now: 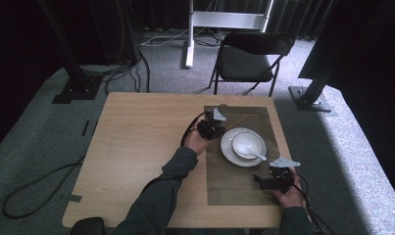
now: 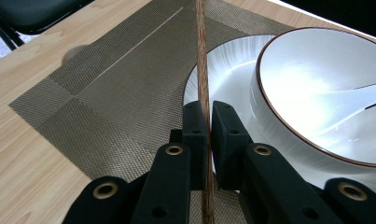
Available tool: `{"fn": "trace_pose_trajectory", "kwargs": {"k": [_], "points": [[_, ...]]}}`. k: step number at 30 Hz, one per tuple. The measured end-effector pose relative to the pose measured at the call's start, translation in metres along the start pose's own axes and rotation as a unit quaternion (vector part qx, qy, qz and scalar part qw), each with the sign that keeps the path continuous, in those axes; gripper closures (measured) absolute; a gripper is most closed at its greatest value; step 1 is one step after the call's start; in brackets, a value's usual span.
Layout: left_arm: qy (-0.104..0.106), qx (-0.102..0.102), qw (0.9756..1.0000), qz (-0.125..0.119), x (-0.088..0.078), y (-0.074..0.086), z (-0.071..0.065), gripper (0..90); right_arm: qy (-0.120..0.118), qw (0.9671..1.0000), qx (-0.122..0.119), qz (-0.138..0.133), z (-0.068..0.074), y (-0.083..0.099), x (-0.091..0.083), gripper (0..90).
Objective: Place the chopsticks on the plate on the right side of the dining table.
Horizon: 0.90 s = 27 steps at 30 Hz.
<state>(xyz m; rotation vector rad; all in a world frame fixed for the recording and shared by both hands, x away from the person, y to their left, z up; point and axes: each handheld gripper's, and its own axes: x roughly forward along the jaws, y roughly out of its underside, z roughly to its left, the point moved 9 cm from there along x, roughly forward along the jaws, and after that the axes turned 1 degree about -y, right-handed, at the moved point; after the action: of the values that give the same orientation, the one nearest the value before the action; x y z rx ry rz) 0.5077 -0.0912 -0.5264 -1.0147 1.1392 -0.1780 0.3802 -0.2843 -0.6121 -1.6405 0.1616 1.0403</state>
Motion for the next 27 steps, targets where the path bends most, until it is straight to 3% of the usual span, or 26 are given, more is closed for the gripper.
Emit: {"fn": "trace_pose_trajectory", "kwargs": {"k": [15, 27], "points": [[0.010, 0.001, 0.9999, 0.003, 0.017, -0.003, -0.011, 84.8, 0.000, 1.0000, 0.000, 0.000, 0.000, 0.000, 0.000, 11.6], [0.019, -0.010, 0.9998, 0.001, 0.026, -0.002, -0.015, 84.8, 0.000, 1.0000, 0.000, 0.000, 0.000, 0.000, 0.000, 11.6]]}}
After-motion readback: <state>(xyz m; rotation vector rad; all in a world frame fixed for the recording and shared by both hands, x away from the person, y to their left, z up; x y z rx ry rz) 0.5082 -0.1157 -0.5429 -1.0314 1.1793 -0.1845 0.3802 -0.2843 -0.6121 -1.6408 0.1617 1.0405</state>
